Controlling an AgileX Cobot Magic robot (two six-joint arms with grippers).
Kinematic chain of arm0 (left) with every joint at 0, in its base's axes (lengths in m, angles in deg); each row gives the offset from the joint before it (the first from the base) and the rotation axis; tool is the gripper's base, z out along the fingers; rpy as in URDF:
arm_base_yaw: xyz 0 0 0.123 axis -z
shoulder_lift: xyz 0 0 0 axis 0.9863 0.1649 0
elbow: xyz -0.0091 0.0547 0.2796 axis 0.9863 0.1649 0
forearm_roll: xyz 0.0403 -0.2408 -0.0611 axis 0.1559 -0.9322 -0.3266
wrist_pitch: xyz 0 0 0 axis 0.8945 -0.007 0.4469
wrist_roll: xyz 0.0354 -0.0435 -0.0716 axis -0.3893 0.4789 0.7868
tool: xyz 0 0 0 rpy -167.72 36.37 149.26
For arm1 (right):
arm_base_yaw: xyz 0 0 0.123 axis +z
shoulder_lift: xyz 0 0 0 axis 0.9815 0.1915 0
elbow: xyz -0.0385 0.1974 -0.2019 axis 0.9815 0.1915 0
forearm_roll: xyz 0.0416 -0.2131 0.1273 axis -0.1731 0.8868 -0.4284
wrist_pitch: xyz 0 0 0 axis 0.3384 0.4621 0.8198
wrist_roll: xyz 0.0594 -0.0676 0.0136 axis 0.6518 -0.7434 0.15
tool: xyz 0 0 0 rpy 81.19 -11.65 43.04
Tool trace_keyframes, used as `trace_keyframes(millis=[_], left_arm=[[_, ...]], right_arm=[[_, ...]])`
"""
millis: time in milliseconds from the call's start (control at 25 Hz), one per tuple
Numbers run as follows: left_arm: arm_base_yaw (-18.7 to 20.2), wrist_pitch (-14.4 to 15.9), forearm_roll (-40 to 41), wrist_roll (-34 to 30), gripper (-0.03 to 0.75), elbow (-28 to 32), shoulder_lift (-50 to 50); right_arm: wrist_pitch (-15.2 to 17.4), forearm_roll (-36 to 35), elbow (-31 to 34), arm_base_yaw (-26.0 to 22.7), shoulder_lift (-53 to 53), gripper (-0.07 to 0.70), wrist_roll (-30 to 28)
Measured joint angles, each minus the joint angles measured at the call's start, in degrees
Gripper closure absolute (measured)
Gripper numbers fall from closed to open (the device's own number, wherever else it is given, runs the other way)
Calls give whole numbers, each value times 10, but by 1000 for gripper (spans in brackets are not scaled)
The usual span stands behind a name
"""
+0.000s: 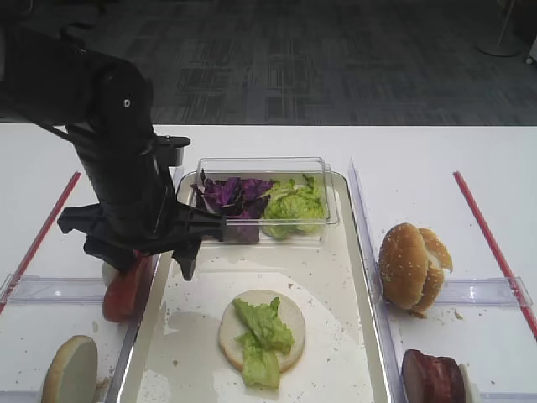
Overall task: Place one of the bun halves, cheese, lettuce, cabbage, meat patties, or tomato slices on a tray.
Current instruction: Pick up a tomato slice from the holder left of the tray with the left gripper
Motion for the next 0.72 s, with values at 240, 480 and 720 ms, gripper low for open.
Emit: trace_keyframes(millis=[240, 480, 720], left_arm=[[0, 5, 28, 9, 256, -2, 14], [0, 5, 53, 19, 323, -2, 19], [0, 5, 68, 22, 429, -2, 20]], right_arm=[[0, 0, 0, 0, 0, 595, 0], [0, 0, 0, 0, 0, 595, 0], [0, 0, 0, 0, 0, 595, 0]])
